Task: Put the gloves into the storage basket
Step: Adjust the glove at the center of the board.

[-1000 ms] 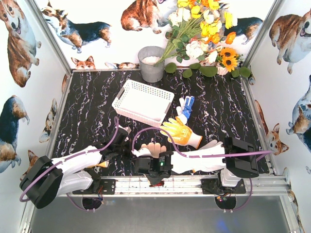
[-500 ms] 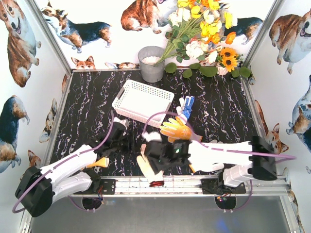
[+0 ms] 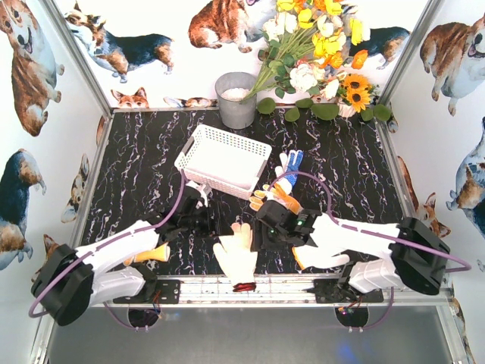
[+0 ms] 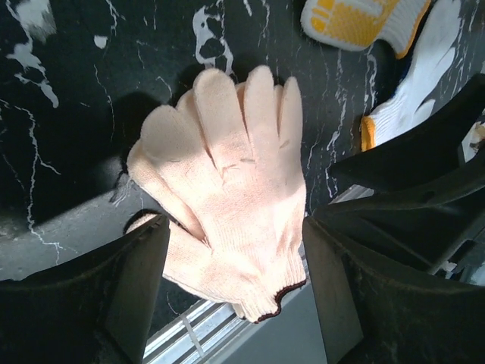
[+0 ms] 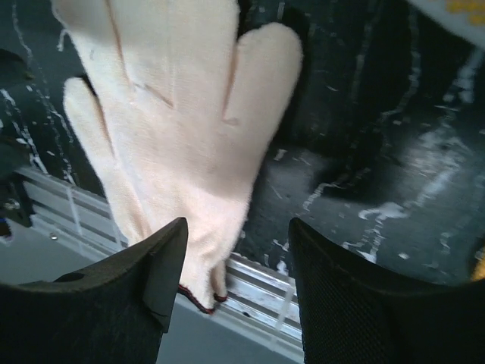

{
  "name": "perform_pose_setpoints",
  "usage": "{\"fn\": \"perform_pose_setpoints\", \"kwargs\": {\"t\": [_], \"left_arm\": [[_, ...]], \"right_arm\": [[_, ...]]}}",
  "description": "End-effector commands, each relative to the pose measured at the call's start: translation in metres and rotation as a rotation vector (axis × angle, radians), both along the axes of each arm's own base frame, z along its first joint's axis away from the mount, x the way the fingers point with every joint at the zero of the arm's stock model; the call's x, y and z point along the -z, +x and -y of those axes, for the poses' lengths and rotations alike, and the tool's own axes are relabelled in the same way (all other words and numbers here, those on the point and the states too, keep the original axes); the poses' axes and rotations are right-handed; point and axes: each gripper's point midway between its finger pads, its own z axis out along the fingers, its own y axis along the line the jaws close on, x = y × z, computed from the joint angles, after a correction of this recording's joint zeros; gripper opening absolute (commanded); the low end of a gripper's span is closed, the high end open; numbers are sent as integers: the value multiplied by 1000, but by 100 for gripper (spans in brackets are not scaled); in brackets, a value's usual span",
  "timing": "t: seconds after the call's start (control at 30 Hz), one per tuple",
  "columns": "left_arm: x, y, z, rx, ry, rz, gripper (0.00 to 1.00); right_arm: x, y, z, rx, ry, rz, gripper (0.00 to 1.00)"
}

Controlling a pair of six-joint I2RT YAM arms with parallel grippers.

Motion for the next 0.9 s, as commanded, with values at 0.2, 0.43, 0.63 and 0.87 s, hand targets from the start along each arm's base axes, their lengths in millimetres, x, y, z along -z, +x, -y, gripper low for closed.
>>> {"fn": "perform_pose_setpoints", "kwargs": {"t": [0.2,0.43,0.63,0.87], "left_arm": [[29,-9,4,36,-9,-76,66],[42,-6,1,16,4,-67,61],[49,6,-7,-4,49,-30,51],[56,18,-2,24,74,-32,44]], "right_arm": [[4,1,-45,-4,136,-117,52],[14,5,-42,20,99,-128,48],[20,15,-28,102,105,-107,44],[25,24,-18,159,103,-88,39]]}}
